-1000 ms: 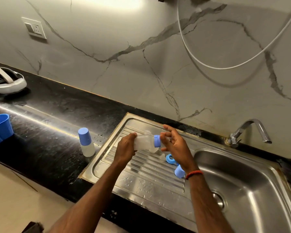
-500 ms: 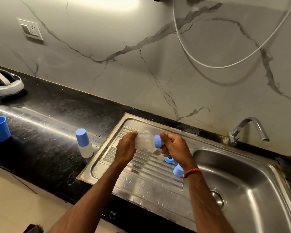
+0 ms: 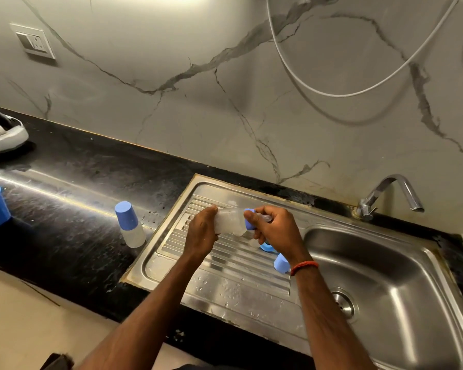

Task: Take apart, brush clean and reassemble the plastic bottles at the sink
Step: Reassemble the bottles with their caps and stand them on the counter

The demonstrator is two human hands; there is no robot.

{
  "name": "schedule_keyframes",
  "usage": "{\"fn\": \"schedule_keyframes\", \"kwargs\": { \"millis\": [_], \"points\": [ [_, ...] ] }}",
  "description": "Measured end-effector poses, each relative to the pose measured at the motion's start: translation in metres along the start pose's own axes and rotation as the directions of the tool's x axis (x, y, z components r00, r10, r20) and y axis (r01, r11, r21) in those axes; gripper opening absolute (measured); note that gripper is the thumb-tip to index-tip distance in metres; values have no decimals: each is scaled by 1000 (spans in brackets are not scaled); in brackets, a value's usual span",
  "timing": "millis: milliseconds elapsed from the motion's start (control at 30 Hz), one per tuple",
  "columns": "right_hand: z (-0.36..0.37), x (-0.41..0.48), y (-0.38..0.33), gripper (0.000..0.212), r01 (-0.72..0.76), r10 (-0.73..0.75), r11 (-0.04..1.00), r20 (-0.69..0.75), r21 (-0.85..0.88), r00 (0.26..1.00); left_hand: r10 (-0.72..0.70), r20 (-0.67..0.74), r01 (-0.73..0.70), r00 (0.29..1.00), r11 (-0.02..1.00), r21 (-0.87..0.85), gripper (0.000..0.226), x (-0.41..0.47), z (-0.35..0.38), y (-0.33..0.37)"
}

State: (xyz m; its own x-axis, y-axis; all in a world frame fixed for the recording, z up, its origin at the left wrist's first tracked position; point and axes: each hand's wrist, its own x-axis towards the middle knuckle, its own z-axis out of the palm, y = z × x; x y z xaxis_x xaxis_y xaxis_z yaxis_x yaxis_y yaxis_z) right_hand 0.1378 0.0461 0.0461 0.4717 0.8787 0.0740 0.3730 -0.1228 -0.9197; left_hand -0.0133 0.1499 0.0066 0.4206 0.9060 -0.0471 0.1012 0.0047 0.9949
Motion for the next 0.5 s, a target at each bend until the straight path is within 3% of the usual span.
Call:
{"fn": "schedule_keyframes", "kwargs": {
  "millis": [167, 300, 367, 500],
  "points": [
    [-1, 0, -2, 44, -78, 77, 997, -71, -16, 994, 11, 16, -11, 1000, 1000, -1, 8, -2, 4, 0],
    [-11, -3, 6, 70, 37, -44, 997, 120, 62, 992, -84, 4, 84, 996, 996, 11, 14, 3, 0, -4],
    [-11, -3, 8, 63, 99, -109, 993, 167, 65, 980, -113, 13, 113, 993, 993, 23, 20, 3, -1, -5],
    [-7, -4, 9, 47, 103, -103, 995, 62, 1, 993, -22, 90, 24, 996, 999, -24, 18, -4, -3, 0]
  ]
}}
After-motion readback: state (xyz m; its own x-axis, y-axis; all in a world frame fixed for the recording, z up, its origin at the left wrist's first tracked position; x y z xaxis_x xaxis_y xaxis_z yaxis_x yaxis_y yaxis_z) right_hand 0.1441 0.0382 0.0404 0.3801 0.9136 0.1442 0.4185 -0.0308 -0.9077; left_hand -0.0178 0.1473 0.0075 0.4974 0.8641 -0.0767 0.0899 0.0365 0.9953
